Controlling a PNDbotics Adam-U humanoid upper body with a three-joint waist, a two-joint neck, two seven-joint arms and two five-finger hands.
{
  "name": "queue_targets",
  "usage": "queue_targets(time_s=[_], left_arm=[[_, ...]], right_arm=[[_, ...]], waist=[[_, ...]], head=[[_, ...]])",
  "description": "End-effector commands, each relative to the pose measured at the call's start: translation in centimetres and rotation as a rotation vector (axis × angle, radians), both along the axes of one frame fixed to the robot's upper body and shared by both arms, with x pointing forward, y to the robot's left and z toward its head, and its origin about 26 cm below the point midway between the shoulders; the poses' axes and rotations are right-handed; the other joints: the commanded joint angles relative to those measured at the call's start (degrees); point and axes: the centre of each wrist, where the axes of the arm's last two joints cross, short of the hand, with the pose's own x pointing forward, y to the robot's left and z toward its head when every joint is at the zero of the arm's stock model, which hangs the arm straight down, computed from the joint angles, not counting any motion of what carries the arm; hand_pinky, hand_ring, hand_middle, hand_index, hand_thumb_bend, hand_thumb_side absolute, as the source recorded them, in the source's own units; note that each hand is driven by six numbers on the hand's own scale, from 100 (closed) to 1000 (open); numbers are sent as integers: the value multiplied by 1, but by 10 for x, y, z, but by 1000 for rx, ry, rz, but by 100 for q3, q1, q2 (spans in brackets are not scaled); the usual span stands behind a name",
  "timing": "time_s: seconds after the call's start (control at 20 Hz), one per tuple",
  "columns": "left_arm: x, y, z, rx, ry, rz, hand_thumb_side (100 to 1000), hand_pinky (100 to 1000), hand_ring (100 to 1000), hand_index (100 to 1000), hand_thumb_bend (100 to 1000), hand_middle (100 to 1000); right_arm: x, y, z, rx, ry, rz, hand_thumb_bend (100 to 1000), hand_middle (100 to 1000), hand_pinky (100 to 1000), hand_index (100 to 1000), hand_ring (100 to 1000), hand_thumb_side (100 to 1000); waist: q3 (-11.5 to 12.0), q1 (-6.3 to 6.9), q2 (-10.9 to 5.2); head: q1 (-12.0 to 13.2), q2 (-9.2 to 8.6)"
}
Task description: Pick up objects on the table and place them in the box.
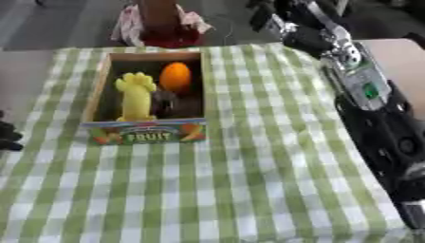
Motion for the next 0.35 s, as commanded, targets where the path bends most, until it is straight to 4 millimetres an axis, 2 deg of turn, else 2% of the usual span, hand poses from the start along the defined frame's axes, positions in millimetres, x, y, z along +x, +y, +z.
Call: queue_targets(time_s=[0.05, 0.1, 0.2, 0.35], left_arm=[[0, 6, 6, 26, -18, 15, 856, 567, 595, 729, 100, 555], [0, 6, 6, 27, -17, 15, 856, 567, 595, 729, 100, 555], [-1, 7, 4, 25, -11, 21, 861, 567, 596, 729, 100, 555], [-1, 7, 2, 20, -6, 26, 862, 567, 596, 729, 100, 555]], right_arm=[[-12, -6, 18, 29, -30, 1, 100, 673, 592, 789, 608, 463], [-13, -6, 18, 32, -27, 2, 100, 673, 592, 789, 608, 463], [-21, -9, 0, 52, 25, -7, 100, 650, 578, 778, 586, 501], [-30, -12, -13, 64, 71, -14, 100, 645, 574, 775, 582, 520]], waist=[[-12, 10, -64], [-14, 10, -64], [-49, 16, -40], [-76, 25, -30]], head=[[113, 77], [120, 80], [334, 81], [503, 82]])
